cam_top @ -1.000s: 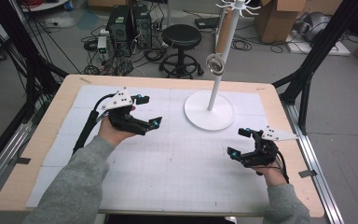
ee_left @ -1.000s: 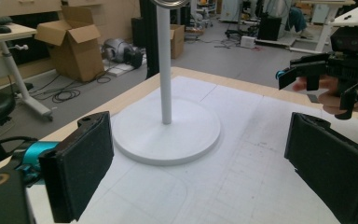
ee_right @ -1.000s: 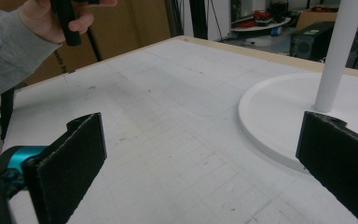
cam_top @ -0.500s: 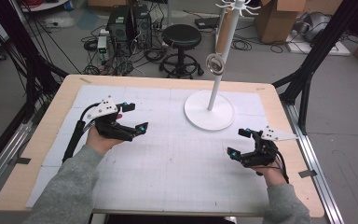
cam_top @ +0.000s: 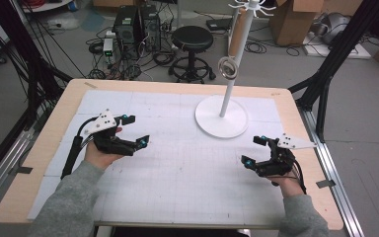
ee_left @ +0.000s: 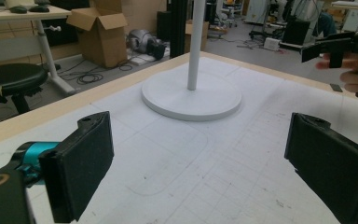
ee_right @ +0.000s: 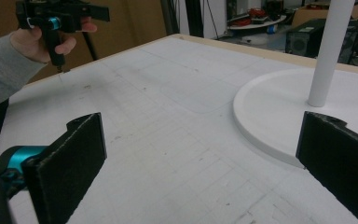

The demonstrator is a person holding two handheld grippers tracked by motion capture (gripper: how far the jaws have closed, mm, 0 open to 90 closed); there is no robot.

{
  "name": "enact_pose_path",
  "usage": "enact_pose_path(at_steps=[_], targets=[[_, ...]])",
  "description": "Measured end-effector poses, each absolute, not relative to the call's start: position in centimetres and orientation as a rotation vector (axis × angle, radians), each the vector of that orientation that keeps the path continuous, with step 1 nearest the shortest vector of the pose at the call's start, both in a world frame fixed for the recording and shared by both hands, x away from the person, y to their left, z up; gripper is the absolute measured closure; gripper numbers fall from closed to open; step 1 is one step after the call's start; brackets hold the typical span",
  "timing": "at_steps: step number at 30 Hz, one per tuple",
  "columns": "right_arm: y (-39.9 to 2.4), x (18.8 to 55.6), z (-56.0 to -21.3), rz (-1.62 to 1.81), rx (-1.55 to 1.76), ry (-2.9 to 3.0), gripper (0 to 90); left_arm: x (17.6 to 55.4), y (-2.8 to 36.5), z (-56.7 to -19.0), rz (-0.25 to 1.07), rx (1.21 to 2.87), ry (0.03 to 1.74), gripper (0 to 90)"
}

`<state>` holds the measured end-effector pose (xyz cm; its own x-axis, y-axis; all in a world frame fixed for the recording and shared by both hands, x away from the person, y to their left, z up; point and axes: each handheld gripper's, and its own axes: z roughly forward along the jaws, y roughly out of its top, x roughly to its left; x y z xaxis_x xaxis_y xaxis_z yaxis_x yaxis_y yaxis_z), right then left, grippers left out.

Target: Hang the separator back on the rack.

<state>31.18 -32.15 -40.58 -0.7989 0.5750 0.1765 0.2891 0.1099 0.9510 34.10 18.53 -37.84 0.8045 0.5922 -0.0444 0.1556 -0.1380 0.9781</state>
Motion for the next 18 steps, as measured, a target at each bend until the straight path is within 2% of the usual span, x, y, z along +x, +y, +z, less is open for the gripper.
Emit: enact_pose_path(at_steps=[14, 18], targets=[[-32.2, 31.2, -40.6, 1.752, 0.856, 2.146, 0.7, 32.6, 18.5, -37.8, 0.437, 1.741, 0.557, 8.4], [-32.2, 31.2, -40.6, 1.752, 0.855, 2.147, 0.7, 32.0, 19.1, -38.5, 0.459, 1.684, 0.554, 8.3]])
